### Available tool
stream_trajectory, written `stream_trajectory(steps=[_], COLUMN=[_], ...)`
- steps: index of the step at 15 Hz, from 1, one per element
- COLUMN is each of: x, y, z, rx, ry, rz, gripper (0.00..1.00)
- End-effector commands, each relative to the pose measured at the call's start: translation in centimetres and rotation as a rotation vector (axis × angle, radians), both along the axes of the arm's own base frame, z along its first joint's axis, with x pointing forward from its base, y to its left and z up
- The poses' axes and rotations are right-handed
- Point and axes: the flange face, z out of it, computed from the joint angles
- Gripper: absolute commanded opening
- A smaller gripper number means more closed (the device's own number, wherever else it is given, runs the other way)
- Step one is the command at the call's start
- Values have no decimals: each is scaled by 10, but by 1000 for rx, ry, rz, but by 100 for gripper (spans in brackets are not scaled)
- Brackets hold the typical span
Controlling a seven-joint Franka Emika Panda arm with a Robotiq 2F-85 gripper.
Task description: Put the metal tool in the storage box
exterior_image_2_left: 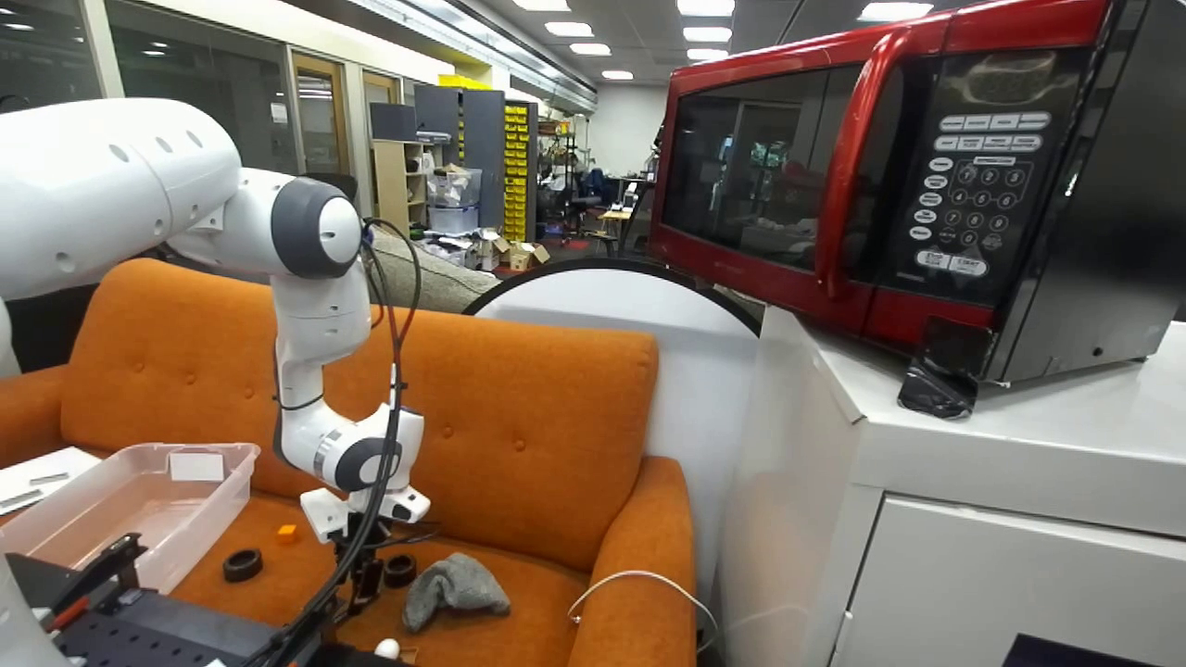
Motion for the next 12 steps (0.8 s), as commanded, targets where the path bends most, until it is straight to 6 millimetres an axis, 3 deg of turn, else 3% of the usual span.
stream_trajectory(steps=[1,12], x=[0,-6], y=[-1,2], z=[-11,-31], rx=[14,43], ry=[20,69], rz=[-18,31], gripper=[100,100])
